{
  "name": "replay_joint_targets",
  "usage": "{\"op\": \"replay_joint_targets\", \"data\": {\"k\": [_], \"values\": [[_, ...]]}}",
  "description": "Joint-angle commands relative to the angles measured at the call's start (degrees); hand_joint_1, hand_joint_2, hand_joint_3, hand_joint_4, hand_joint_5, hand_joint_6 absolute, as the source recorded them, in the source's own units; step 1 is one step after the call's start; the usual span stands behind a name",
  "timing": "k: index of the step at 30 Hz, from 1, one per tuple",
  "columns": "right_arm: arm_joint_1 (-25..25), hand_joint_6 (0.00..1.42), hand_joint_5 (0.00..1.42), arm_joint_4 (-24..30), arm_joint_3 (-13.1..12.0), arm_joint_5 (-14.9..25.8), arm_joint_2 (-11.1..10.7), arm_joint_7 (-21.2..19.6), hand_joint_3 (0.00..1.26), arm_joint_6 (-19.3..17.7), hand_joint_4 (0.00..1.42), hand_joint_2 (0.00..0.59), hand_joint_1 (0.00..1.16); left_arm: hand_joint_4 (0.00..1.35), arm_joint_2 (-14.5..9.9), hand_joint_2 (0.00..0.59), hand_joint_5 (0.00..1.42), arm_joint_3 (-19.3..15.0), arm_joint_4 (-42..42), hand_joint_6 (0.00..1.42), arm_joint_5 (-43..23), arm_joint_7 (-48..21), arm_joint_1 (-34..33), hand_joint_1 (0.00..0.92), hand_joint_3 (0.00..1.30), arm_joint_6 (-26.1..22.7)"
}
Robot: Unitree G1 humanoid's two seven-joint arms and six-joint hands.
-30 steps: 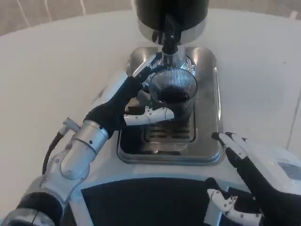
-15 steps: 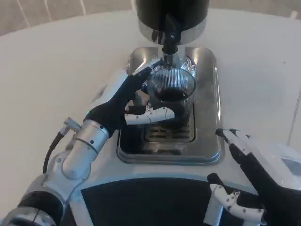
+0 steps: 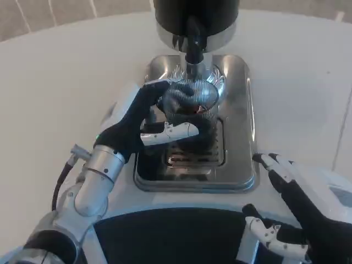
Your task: Grasp the cup under the faucet to collect the drink, then remove the cup.
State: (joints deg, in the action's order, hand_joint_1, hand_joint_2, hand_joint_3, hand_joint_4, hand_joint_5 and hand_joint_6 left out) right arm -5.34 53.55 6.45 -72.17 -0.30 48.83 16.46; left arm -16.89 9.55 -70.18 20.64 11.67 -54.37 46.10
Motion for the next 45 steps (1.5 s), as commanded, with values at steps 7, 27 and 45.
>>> {"op": "replay_joint_targets", "data": {"k": [7, 27, 45], "values": [[-0.22, 0.0, 0.0, 0.16, 0.28, -0.22, 0.24, 0.38, 0.05, 0.1, 0.0, 0.496, 0.5, 1.02, 0.4, 0.107, 1.29, -1.25, 1.0, 1.42, -0.25, 4.84, 2.67, 0.582, 0.95, 1.87], [1.86, 0.0, 0.0, -1.22, 1.68, -0.32, 0.54, -0.81, 0.05, -0.25, 0.0, 0.484, 0.5, 1.14, -8.12, 0.062, 1.36, -2.64, 4.05, 1.42, 1.75, 6.05, 5.51, 0.605, 0.97, 9.71], [4.9, 0.0, 0.0, -2.42, 2.84, -0.17, -0.31, -1.2, 0.04, -0.73, 0.0, 0.475, 0.49, 1.14, -13.34, 0.037, 1.36, -6.69, 7.23, 1.42, -1.88, 0.03, 10.41, 0.613, 0.97, 15.47]]}}
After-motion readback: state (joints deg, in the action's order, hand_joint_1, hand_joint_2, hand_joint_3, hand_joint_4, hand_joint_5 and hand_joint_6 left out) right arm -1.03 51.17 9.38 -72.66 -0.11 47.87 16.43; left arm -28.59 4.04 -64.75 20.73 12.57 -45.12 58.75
